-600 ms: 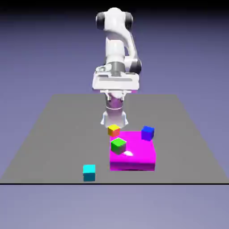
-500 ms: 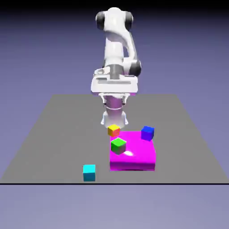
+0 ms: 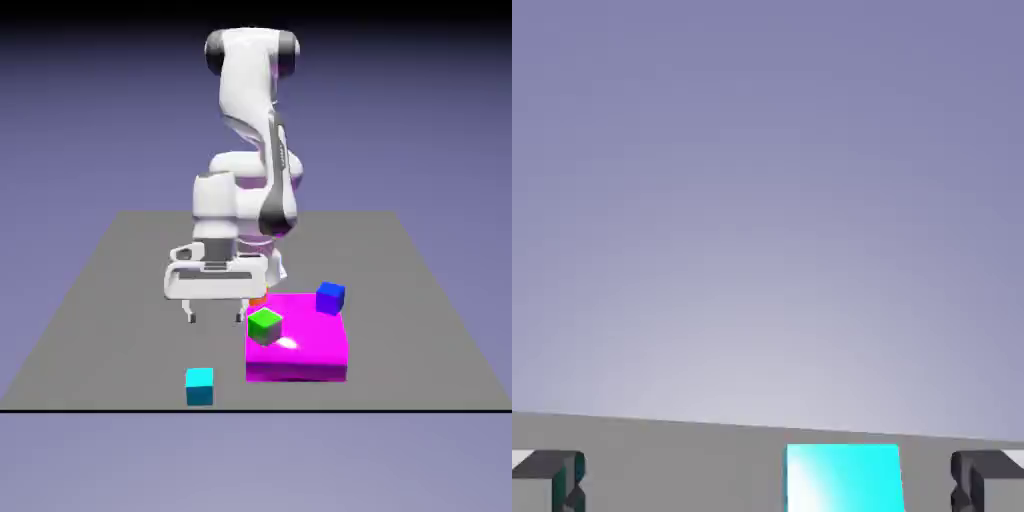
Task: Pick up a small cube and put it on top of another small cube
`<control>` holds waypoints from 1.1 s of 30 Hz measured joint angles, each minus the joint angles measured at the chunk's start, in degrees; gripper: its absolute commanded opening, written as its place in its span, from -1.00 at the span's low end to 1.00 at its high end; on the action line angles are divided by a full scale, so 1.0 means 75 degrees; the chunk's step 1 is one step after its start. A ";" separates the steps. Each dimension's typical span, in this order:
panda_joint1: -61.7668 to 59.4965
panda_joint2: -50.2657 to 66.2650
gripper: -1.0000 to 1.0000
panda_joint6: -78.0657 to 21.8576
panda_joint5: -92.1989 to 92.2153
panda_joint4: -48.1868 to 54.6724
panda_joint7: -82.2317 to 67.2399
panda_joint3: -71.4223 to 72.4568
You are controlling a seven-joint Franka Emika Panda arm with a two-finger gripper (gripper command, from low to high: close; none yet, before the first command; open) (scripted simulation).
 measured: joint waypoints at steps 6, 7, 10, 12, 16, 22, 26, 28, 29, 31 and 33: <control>-0.0174 0.1337 0.00 -0.0036 0.0958 0.0514 -0.1202 -0.0091; -0.0375 0.1613 0.00 0.0133 0.1070 0.0649 -0.1339 0.0141; -0.0981 0.2443 0.00 0.0641 0.1407 0.1054 -0.1752 0.0839; -0.1385 0.2996 0.00 0.0980 0.1632 0.1325 -0.2027 0.1304; -0.1225 0.2777 -1.00 0.0841 0.1540 0.1218 -0.1915 0.1119; -0.0174 0.1337 -1.00 -0.0041 0.0954 0.0514 -0.1198 -0.0091; 0.0572 0.1336 -1.00 -0.0554 0.0727 0.0759 -0.1116 -0.0487; 0.1126 0.1039 -1.00 -0.0840 0.0418 0.0775 -0.1009 -0.0844; 0.1403 0.0891 -1.00 -0.0982 0.0263 0.0782 -0.0956 -0.1023; 0.1955 0.0447 -1.00 -0.1303 -0.0084 0.0663 -0.0981 -0.1314; 0.2509 -0.0012 -1.00 -0.1627 -0.0434 0.0530 -0.1020 -0.1597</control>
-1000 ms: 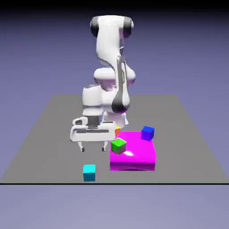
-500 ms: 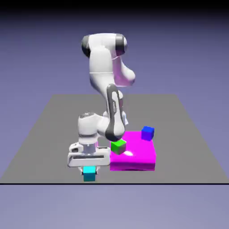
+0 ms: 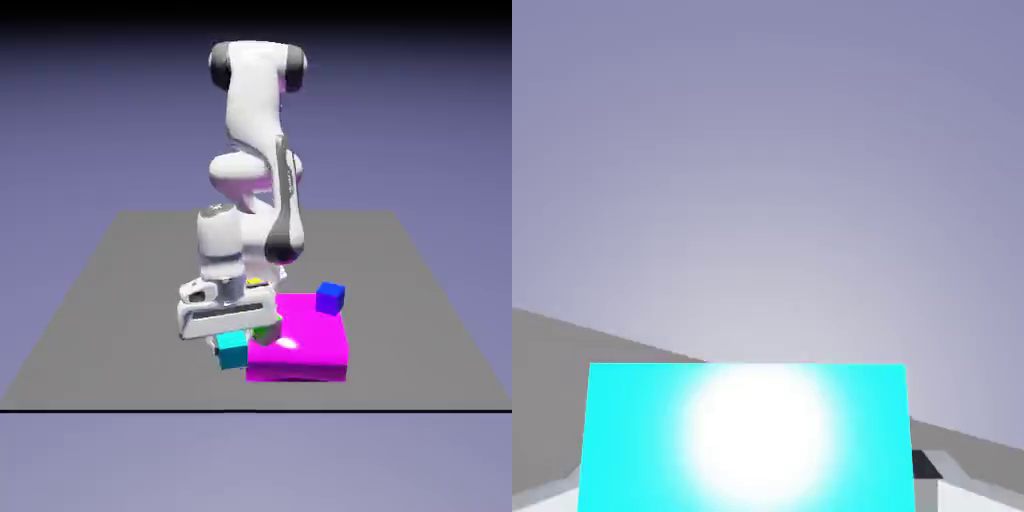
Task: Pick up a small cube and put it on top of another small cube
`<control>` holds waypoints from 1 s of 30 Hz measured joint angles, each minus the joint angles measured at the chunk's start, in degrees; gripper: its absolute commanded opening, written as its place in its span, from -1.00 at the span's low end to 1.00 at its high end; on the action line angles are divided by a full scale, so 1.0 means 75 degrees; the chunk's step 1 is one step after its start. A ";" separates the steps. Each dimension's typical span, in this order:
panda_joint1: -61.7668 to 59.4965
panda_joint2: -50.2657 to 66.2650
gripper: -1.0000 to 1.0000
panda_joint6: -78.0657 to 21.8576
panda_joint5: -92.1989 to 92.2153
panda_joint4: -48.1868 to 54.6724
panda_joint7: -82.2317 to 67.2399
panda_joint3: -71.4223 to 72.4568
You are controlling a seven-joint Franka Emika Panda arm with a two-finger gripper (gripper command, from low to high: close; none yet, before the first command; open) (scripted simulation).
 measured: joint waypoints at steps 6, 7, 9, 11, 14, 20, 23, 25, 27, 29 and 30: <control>0.1283 -0.1546 -1.00 -0.0855 -0.0924 -0.0769 -0.0546 -0.0413; 0.1421 -0.1822 -1.00 -0.0985 -0.1063 -0.0939 -0.0686 -0.0431; 0.1738 -0.2376 -1.00 -0.1243 -0.1342 -0.1280 -0.0966 -0.0467; 0.2062 -0.2930 -1.00 -0.1501 -0.1621 -0.1620 -0.1246 -0.0503; 0.2547 -0.3760 -1.00 -0.1889 -0.2039 -0.2131 -0.1666 -0.0557; 0.3738 -0.5415 -1.00 -0.2747 -0.2967 -0.3032 -0.2350 -0.0865; 0.4060 -0.4863 -1.00 -0.2089 -0.2640 -0.3137 -0.2605 -0.1061; 0.4381 -0.4309 -1.00 -0.1430 -0.2312 -0.3242 -0.2861 -0.1256; 0.4702 -0.3756 -1.00 -0.0771 -0.1984 -0.3347 -0.3117 -0.1452; 0.4717 -0.3731 1.00 -0.0733 -0.1969 -0.3352 -0.3128 -0.1461; 0.4717 -0.3731 1.00 -0.0733 -0.1969 -0.3352 -0.3128 -0.1461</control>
